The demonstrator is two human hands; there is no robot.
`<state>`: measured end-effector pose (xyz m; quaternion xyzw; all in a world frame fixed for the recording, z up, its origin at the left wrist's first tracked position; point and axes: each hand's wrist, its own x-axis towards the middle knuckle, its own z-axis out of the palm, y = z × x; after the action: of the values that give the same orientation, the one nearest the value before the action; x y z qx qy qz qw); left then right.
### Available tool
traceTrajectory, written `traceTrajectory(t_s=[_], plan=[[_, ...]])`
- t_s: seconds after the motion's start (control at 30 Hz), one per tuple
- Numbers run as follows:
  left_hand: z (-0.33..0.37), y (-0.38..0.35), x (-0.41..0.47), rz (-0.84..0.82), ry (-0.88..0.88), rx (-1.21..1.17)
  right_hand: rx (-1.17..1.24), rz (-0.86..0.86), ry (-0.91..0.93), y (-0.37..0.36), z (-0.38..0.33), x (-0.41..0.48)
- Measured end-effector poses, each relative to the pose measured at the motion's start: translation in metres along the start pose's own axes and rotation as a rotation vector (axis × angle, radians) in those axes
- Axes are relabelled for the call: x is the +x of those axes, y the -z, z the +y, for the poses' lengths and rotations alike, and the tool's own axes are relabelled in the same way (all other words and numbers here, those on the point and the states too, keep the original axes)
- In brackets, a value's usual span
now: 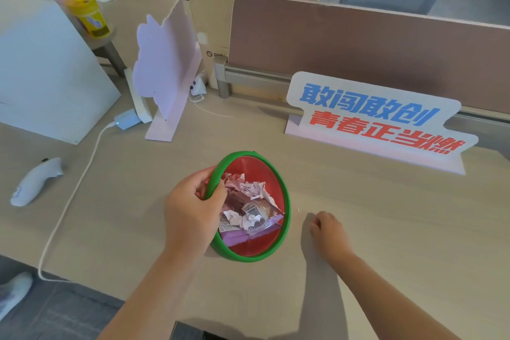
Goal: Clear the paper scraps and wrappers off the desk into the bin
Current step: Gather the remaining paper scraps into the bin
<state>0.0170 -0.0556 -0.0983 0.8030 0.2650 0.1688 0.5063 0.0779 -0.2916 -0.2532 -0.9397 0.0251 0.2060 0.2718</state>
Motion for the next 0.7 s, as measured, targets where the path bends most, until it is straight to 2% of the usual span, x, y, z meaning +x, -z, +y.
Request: traceTrajectory(t_s=[0.17,0.43,0.7], plan=[[-0.001,-0.001,0.000,0.022,-0.032,0.028,0.064,0.048,0.052,0.007,-0.015,0.012],[0.003,-0.001,-0.001,0.025,0.022,0.035,0.136,0.038,0.045,0.002,-0.020,0.026],[0.002,-0.002,0.002,0.041,0.058,0.072,0.044,0.041,0.076,-0.005,-0.028,0.030]])
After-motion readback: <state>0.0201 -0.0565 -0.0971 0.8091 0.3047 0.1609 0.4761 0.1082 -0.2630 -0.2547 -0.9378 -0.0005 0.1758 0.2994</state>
